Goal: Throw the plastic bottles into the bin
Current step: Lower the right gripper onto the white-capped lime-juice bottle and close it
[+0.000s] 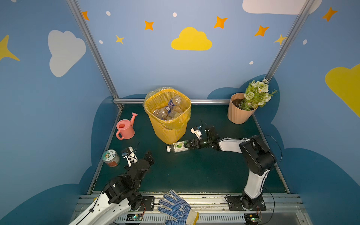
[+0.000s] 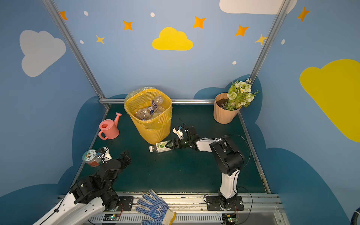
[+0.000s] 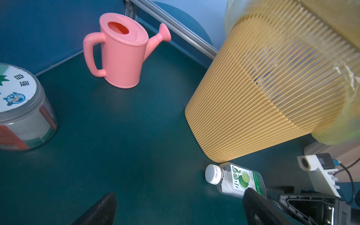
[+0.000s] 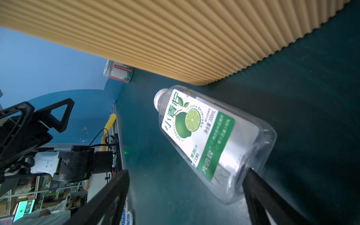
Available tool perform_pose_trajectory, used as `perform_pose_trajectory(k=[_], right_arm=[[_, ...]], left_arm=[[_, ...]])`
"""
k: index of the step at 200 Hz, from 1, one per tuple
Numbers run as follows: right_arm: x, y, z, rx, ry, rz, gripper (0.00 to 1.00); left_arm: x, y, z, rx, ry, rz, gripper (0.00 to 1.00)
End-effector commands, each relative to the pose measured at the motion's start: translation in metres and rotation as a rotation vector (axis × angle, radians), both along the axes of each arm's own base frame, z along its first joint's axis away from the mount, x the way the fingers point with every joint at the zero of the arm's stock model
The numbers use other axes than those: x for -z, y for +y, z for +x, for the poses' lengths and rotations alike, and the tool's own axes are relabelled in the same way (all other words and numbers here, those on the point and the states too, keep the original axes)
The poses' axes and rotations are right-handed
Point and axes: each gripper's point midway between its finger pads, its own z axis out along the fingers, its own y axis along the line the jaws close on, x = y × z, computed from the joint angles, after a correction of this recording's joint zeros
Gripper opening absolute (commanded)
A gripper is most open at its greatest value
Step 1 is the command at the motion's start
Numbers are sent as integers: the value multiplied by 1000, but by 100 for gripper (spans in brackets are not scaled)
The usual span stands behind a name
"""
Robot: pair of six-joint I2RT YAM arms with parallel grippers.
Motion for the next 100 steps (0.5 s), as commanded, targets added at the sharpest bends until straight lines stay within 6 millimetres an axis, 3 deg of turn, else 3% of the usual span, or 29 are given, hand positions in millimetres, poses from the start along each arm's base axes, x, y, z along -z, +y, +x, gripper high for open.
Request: perform_pose_trajectory(k=[1,21,51,76,100], right_arm=[[-25,12,-30,-92,-9,53,85],[-25,10,-51,-124,-25,26,84],[-31,-2,-56,-123,-91,-40,84],[-31,-11,-51,-137,-192,-164,84],[-11,-18,-35,-137,-308,-312,87]], left_arm=[[5,5,-3,-16,12,15,100],[7,6,-3,-17,16,19,100],[10,3,-1,-14,14,15,100],[11,1,1,-9,16,8,100],[11,1,2,-9,18,7,100]])
